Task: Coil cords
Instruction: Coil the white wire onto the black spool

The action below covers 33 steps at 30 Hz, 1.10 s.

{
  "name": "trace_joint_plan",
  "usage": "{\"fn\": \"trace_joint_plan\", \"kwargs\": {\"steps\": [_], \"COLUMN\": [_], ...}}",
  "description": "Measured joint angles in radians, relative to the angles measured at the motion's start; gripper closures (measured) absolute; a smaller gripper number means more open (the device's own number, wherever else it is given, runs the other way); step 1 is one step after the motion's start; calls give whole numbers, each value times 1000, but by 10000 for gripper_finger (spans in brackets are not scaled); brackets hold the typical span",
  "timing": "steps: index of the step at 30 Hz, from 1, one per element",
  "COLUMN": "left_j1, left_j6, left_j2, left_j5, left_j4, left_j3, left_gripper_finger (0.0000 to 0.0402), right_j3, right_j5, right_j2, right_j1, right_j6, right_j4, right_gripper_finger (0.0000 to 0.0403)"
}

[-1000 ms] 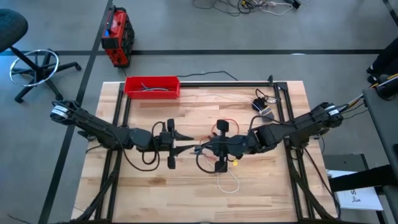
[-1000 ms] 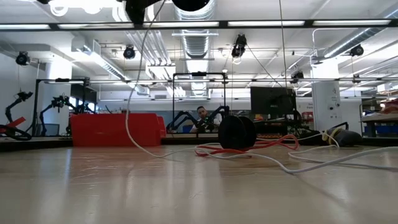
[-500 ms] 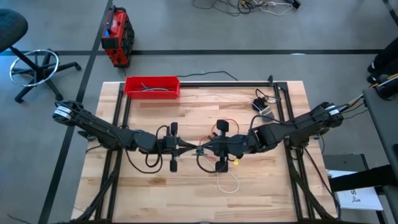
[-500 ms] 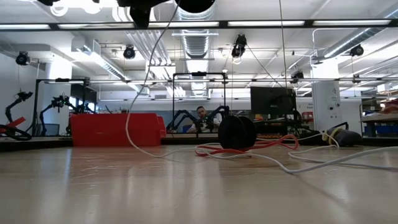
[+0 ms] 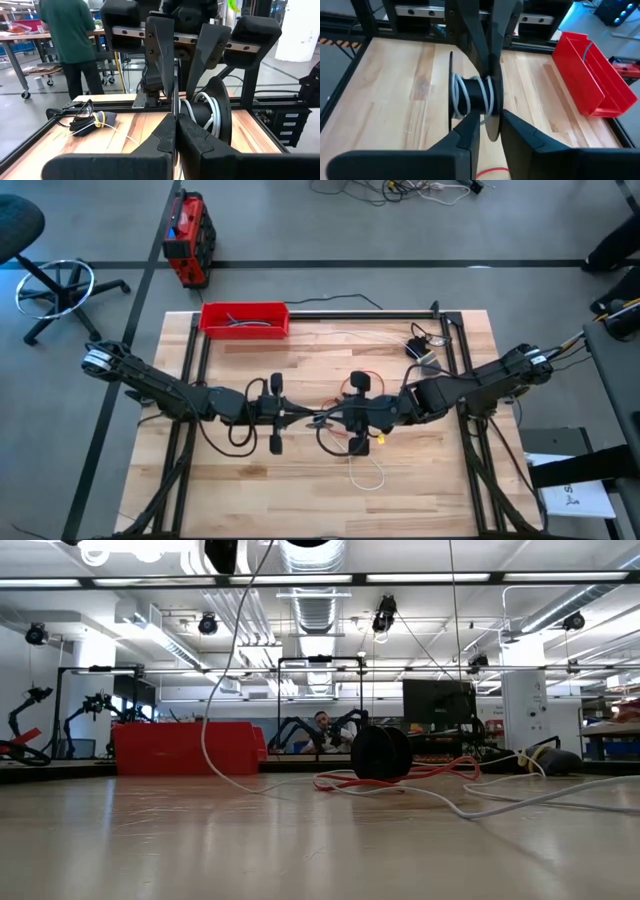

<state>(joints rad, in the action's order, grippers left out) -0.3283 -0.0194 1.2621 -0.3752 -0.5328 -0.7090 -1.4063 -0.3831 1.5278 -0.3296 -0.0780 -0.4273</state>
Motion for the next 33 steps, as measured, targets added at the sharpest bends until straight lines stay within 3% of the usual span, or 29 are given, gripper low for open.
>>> {"fn": "trace_joint_plan", "kwargs": {"steps": [13,21,33], "left_j1": [-1,-5,-8], "left_j6": [-16,-48,-51], "left_j2": [0,-1,-1], "left_j5": [34,40,48], "left_j4": [-16,-9,1], "left_j3": [0,0,0], "left_gripper_finger": [401,401,401], "right_j3": [-2,-3,-21], "right_j5": [65,74,83], "right_j2": [6,0,-17], "right_j1": [11,11,11], "right_j6": [16,2,5], "right_j4": [31,33,12], "right_gripper_finger": [398,396,345]}}
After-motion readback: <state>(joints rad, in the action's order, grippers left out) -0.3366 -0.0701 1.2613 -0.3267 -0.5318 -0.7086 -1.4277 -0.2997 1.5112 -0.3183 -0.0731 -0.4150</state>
